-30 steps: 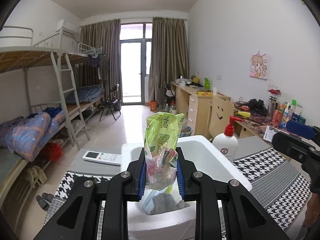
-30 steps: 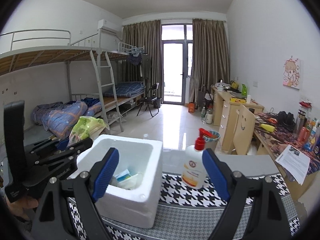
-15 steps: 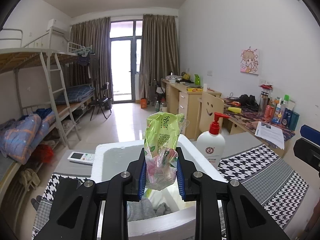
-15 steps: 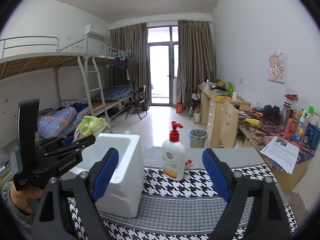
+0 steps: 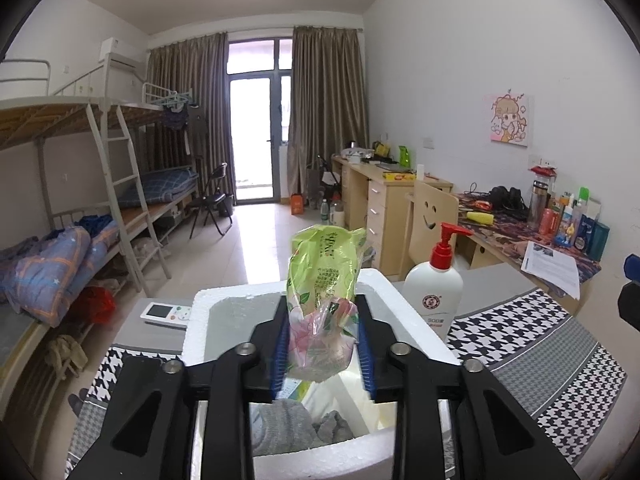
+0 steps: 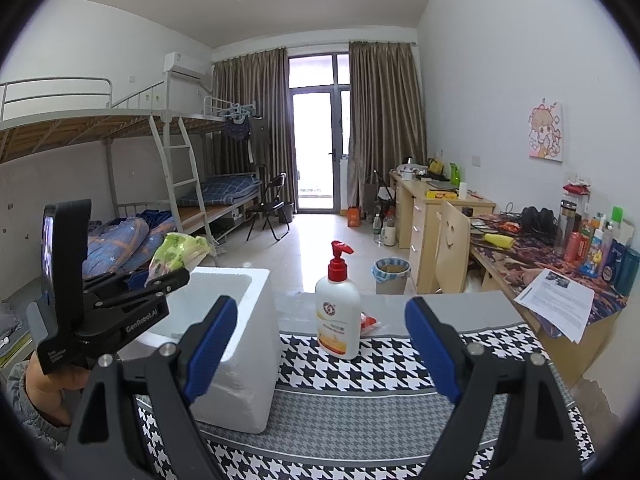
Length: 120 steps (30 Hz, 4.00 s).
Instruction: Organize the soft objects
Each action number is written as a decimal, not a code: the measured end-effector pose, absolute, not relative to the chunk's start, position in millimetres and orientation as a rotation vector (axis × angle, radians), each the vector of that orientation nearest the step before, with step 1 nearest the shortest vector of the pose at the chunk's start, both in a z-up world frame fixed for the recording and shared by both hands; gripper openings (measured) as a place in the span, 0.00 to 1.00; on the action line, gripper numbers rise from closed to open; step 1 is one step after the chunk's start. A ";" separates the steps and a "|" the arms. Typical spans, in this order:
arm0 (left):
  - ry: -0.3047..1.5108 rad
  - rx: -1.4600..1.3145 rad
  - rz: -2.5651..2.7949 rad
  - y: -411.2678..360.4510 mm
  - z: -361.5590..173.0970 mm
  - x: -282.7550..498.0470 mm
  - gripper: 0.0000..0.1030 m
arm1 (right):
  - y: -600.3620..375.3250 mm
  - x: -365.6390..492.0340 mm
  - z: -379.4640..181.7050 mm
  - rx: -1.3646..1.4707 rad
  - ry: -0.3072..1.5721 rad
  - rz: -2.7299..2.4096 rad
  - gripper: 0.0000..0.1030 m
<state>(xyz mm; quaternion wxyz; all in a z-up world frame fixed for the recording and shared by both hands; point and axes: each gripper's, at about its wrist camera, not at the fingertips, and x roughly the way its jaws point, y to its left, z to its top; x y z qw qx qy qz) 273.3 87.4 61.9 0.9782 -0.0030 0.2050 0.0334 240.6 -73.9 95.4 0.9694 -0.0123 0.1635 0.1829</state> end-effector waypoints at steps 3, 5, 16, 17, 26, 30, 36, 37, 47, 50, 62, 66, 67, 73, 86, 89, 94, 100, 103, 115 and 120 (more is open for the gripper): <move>0.400 -0.010 0.069 85.6 62.7 270.8 0.71 | -76.2 240.5 94.6 -0.025 0.329 0.367 0.86; 0.367 0.000 0.097 84.5 65.5 265.7 0.99 | -76.7 239.0 94.6 -0.023 0.328 0.366 0.86; 0.308 -0.022 0.127 83.3 80.7 227.2 0.99 | -81.4 216.5 99.7 -0.017 0.303 0.392 0.86; 0.304 -0.022 0.132 83.0 81.4 222.4 0.99 | -81.2 213.5 100.8 -0.017 0.301 0.396 0.86; 0.276 -0.030 0.164 77.5 85.7 169.4 0.99 | -87.7 181.1 102.6 -0.020 0.282 0.411 0.86; 0.260 -0.030 0.171 71.6 87.3 147.7 0.99 | -94.1 164.8 101.6 -0.019 0.265 0.412 0.86; 0.225 -0.033 0.166 61.0 87.1 111.3 0.99 | -101.4 137.9 99.2 -0.018 0.218 0.399 0.96; 0.216 -0.034 0.163 59.2 86.8 103.6 0.99 | -101.9 133.8 98.6 -0.020 0.212 0.402 0.96; 0.193 -0.029 0.160 46.9 76.5 59.8 0.99 | -104.9 103.9 78.2 -0.018 0.191 0.421 1.00; 0.191 -0.027 0.154 44.0 72.1 49.2 0.99 | -107.1 98.4 74.4 -0.010 0.192 0.427 1.00; 0.161 -0.037 0.152 32.8 54.4 12.2 0.99 | -115.5 72.3 60.5 -0.001 0.168 0.427 1.00; 0.150 -0.033 0.144 27.6 46.4 -0.2 0.99 | -118.6 61.3 54.5 0.003 0.155 0.426 1.00; 0.152 -0.036 0.141 26.1 44.1 -2.0 0.99 | -120.1 58.6 52.7 0.006 0.148 0.422 1.00; 0.140 -0.041 0.126 20.8 29.6 -14.1 0.99 | -122.2 47.7 41.2 -0.003 0.137 0.423 1.00; 0.117 -0.052 0.159 16.7 -0.8 -35.1 0.99 | -122.7 28.7 6.8 0.017 0.159 0.464 1.00; 0.118 -0.037 0.155 14.1 -0.1 -35.6 0.99 | -122.0 29.9 7.0 0.016 0.159 0.460 1.00; 0.127 -0.032 0.158 12.0 -3.7 -33.9 0.99 | -119.5 33.1 3.3 0.020 0.183 0.465 1.00; 0.132 -0.035 0.163 12.8 -4.7 -34.7 0.99 | -117.4 29.7 2.9 0.005 0.179 0.470 1.00; 0.134 -0.033 0.158 13.1 -5.2 -35.7 0.99 | -118.0 29.2 2.8 0.002 0.182 0.475 1.00; 0.148 -0.014 0.151 8.5 -8.1 -34.1 0.99 | -115.8 27.6 2.9 -0.004 0.183 0.472 1.00; 0.152 -0.004 0.152 5.8 -8.2 -31.9 0.99 | -114.4 25.8 2.6 -0.006 0.183 0.472 1.00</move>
